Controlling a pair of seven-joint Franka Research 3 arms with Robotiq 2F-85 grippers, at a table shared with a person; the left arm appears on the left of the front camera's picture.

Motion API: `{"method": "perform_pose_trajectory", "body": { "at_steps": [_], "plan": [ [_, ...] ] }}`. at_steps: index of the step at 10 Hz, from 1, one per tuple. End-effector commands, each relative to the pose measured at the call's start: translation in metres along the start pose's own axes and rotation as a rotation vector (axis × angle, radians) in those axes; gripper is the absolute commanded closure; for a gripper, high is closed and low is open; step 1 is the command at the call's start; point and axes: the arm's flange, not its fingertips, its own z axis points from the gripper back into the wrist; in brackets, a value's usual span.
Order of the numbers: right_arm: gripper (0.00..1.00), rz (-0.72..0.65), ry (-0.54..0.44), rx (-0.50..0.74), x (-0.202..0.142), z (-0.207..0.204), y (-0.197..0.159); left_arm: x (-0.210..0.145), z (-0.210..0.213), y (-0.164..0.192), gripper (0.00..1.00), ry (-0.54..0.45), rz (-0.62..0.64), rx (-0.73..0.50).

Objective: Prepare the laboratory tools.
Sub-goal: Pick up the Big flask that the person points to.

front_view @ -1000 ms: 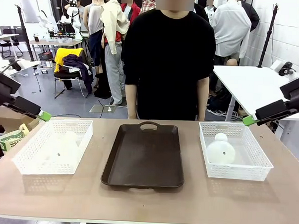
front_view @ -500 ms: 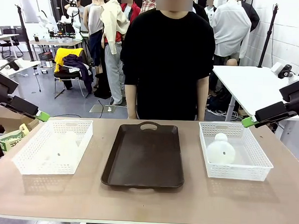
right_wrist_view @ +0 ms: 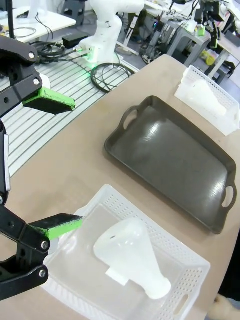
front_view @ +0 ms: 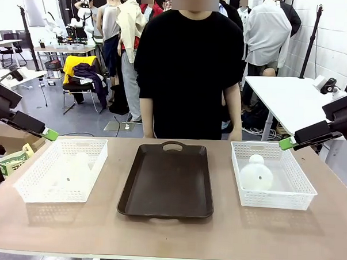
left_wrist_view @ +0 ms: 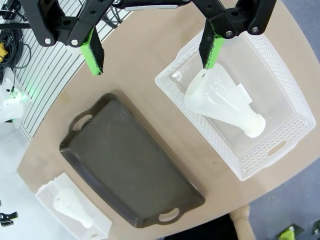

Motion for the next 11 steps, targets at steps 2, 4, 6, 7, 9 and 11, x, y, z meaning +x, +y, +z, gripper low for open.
{"method": "perform_pose_trajectory", "body": {
  "at_steps": [2,4,6,7,9,11],
  "plan": [
    [0.00,0.020,-0.012,0.032,0.000,0.000,-0.003,-0.001,0.006,0.002,0.00,-0.057,-0.025,-0.065],
    [0.00,-0.003,-0.051,0.141,-0.003,0.003,-0.019,-0.004,0.007,0.026,0.00,-0.153,0.079,-0.244],
    [0.00,-0.062,-0.091,0.281,-0.012,0.005,-0.046,-0.015,-0.004,0.058,0.00,-0.184,0.218,-0.362],
    [0.00,-0.089,-0.116,0.316,-0.015,0.006,-0.057,-0.020,-0.010,0.068,0.00,-0.203,0.278,-0.375],
    [0.00,-0.062,-0.105,0.254,-0.018,0.009,-0.034,-0.020,-0.009,0.064,0.00,-0.218,0.302,-0.371],
    [0.00,-0.062,-0.105,0.254,-0.018,0.009,-0.034,-0.029,-0.004,0.059,0.00,-0.210,0.270,-0.368]
  ]
}}
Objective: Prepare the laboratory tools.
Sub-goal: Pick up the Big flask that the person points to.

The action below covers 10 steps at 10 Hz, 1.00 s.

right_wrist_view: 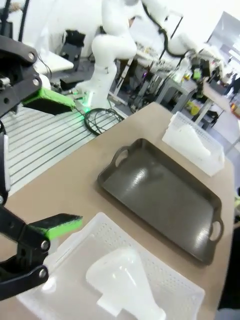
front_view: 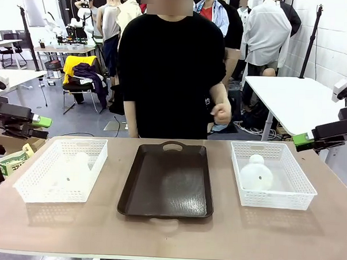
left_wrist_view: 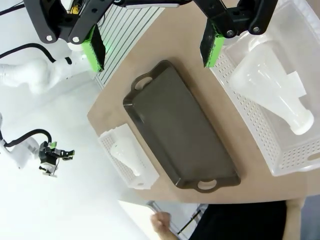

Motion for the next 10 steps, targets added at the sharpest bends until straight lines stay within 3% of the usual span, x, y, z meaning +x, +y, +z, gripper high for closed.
{"method": "perform_pose_trajectory", "body": {
  "at_steps": [1,10],
  "plan": [
    [0.00,0.019,-0.011,-0.003,-0.0007,-0.0018,0.0065,-0.0014,0.0036,-0.0048,0.00,-0.008,-0.039,0.002],
    [0.00,0.019,-0.011,-0.003,-0.0007,-0.0018,0.0065,-0.0014,0.0036,-0.0048,0.00,-0.008,-0.039,0.002]
  ]
}}
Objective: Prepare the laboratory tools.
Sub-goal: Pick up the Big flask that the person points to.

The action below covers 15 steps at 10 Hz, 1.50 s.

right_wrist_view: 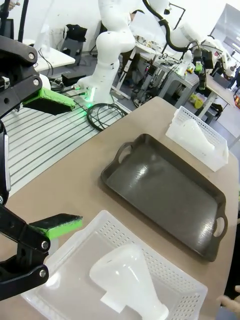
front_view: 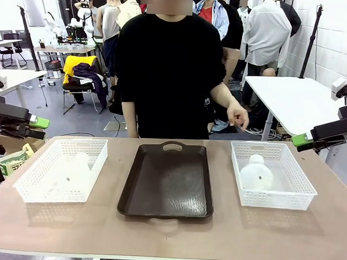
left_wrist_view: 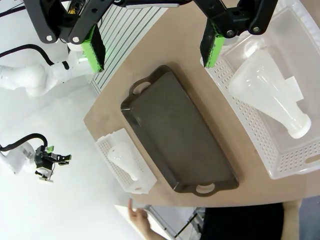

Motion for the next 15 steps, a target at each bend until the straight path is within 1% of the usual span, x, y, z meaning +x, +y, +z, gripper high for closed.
{"method": "perform_pose_trajectory", "body": {
  "at_steps": [1,10,11,12,13,14,15],
  "plan": [
    [0.00,0.016,-0.027,0.021,-0.001,-0.003,0.001,0.001,-0.002,0.004,0.00,-0.023,-0.025,-0.020],
    [0.00,0.016,-0.027,0.021,-0.001,-0.003,0.001,0.001,-0.002,0.004,0.00,-0.023,-0.025,-0.020],
    [0.00,0.001,0.001,0.002,0.000,0.000,0.000,0.001,-0.002,0.004,0.00,-0.023,-0.025,-0.020],
    [0.00,-0.087,0.023,-0.076,0.013,-0.003,0.011,0.001,-0.002,0.004,0.00,-0.023,-0.025,-0.020],
    [0.00,-0.118,0.062,-0.135,0.030,-0.007,0.015,0.001,-0.002,0.004,0.00,-0.023,-0.025,-0.020],
    [0.00,-0.173,0.086,-0.221,0.052,-0.014,0.016,0.001,-0.002,0.004,0.00,-0.023,-0.025,-0.020],
    [0.00,-0.263,0.125,-0.313,0.071,-0.023,0.013,0.001,-0.002,0.004,0.00,-0.023,-0.025,-0.020]
  ]
}}
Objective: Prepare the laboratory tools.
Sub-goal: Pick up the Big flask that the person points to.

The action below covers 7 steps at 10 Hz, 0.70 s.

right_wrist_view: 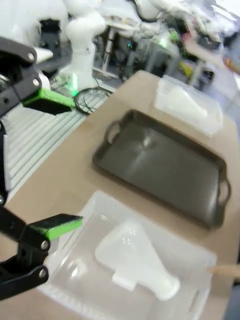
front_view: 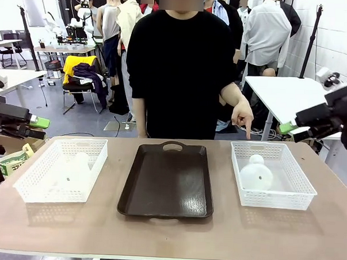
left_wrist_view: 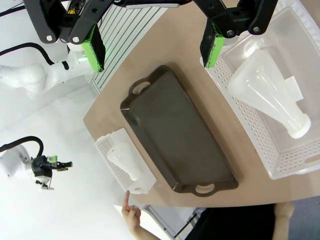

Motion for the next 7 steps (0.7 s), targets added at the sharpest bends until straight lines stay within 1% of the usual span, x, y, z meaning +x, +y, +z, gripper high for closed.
{"method": "perform_pose_trajectory", "body": {
  "at_steps": [1,3,4,5,6,7],
  "plan": [
    [0.00,-0.180,0.118,-0.205,0.039,-0.018,0.004,0.000,-0.001,0.004,0.00,-0.023,-0.025,-0.022],
    [0.00,-0.288,0.165,-0.327,0.070,-0.041,0.003,0.000,-0.001,0.004,0.00,-0.023,-0.025,-0.022],
    [0.00,-0.343,0.226,-0.380,0.084,-0.057,0.000,0.000,-0.001,0.004,0.00,-0.023,-0.025,-0.022],
    [0.00,-0.378,0.262,-0.438,0.095,-0.073,-0.001,0.000,-0.001,0.004,0.00,-0.023,-0.025,-0.022],
    [0.00,-0.409,0.265,-0.498,0.102,-0.087,-0.001,0.000,-0.001,0.004,0.00,-0.023,-0.025,-0.022],
    [0.00,-0.412,0.275,-0.518,0.107,-0.100,-0.002,0.000,-0.001,0.004,0.00,-0.023,-0.025,-0.022]
  ]
}}
